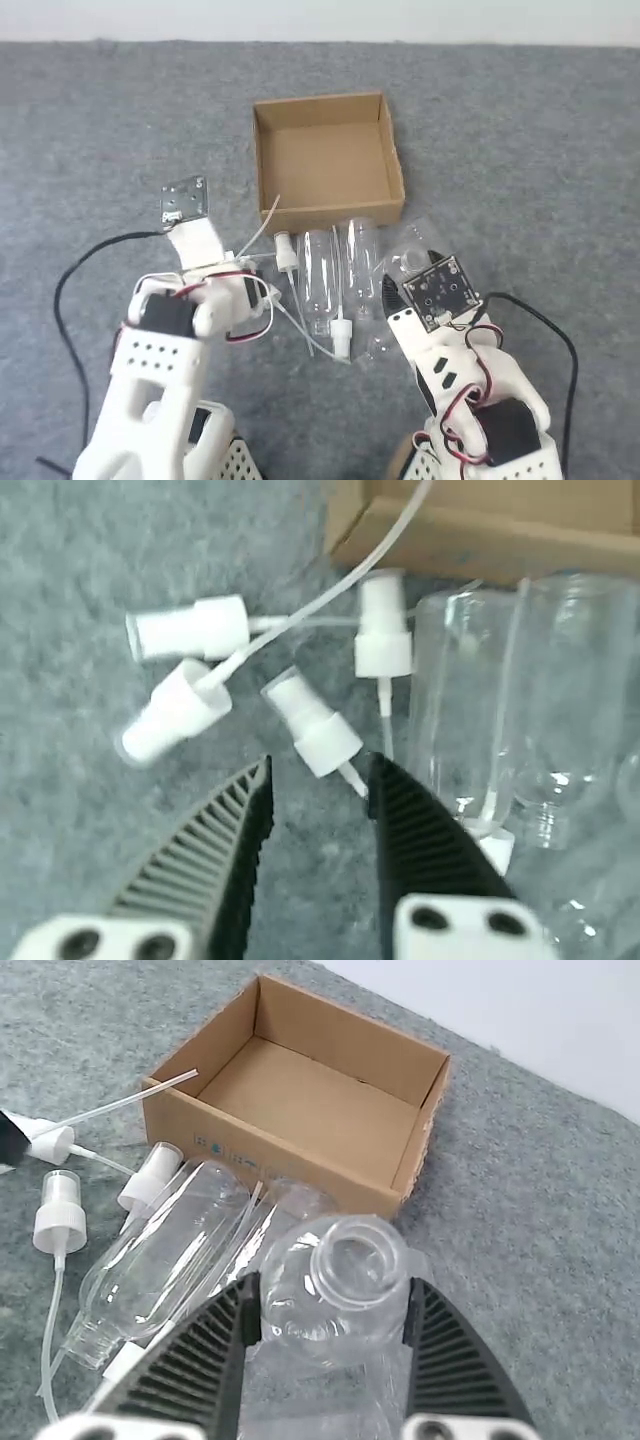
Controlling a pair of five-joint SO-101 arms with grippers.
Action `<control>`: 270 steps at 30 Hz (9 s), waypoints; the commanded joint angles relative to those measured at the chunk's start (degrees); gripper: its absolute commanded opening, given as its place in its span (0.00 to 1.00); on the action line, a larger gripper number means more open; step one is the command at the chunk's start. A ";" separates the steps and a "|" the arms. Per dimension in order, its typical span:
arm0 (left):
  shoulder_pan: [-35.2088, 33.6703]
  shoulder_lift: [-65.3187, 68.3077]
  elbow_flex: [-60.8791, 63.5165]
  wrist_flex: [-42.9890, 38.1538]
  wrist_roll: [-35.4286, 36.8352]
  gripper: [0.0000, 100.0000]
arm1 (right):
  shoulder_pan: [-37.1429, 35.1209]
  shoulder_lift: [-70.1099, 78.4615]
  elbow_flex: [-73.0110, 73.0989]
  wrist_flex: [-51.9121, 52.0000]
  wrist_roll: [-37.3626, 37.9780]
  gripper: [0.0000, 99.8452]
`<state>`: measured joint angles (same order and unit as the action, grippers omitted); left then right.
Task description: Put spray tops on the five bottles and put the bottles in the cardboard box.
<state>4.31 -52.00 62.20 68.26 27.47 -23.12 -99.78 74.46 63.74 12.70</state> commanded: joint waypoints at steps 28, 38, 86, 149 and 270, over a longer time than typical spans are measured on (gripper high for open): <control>0.09 45.36 -17.54 -11.78 19.69 0.19 | 0.04 -1.10 -0.44 -1.27 0.00 0.11; -2.20 48.97 -17.54 -15.38 19.69 0.14 | 0.04 -1.10 -0.44 -1.10 0.00 0.11; -5.63 -10.46 10.86 -22.07 19.25 0.01 | -9.80 1.27 -15.30 5.05 5.19 0.07; -14.15 -52.22 7.08 -28.31 16.44 0.01 | -25.27 41.27 -29.45 11.12 5.63 0.07; -11.43 -52.13 9.89 -27.60 16.79 0.01 | -24.92 44.53 -21.54 -3.82 8.00 0.07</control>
<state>-8.70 -103.16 72.57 40.48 45.93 -47.82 -52.84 54.86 59.43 20.09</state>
